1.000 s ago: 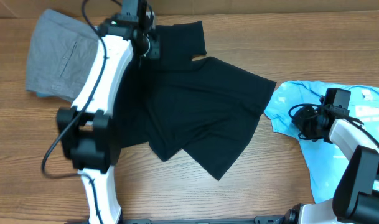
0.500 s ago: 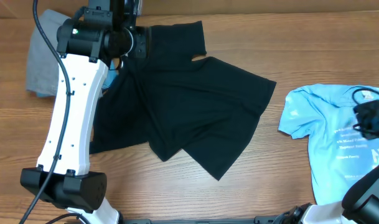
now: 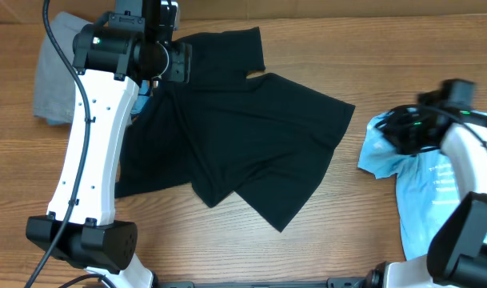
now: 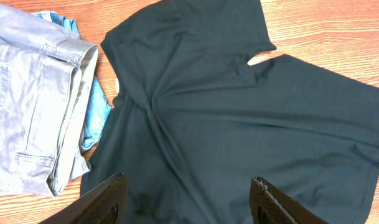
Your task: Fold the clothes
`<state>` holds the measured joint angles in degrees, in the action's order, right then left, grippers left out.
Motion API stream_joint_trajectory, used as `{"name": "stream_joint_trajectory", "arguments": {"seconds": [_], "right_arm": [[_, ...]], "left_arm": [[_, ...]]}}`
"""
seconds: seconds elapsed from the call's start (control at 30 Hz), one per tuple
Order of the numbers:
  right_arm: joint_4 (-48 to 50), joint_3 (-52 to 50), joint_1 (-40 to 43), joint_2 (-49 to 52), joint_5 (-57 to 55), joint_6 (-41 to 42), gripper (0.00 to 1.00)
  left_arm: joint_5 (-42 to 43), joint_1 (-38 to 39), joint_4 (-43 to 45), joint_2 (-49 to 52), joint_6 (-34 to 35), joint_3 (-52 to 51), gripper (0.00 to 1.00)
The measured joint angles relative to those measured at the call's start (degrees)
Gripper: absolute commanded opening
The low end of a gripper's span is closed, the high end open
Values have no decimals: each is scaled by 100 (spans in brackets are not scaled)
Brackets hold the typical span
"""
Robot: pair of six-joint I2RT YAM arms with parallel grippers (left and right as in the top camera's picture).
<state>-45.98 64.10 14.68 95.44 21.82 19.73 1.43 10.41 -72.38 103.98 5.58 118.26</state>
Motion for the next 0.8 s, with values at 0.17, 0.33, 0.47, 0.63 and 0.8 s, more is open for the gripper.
{"name": "stream_joint_trajectory", "arguments": {"seconds": [0.17, 0.33, 0.47, 0.63, 0.8], "right_arm": [[332, -424, -616, 234, -1130, 658, 10], [745, -538, -378, 693, -1770, 1005, 10], [839, -538, 129, 780, -2020, 1126, 11], [693, -503, 1244, 782, -2413, 1318, 4], [7, -164, 2573, 802, -1882, 1366, 28]], "left_arm": [[-2, 0, -55, 0, 0, 0, 66], [-4, 0, -103, 0, -20, 0, 66], [-26, 0, -144, 0, -22, 0, 68], [-195, 0, -267, 0, -31, 0, 67], [-378, 0, -369, 0, -129, 0, 69]]}}
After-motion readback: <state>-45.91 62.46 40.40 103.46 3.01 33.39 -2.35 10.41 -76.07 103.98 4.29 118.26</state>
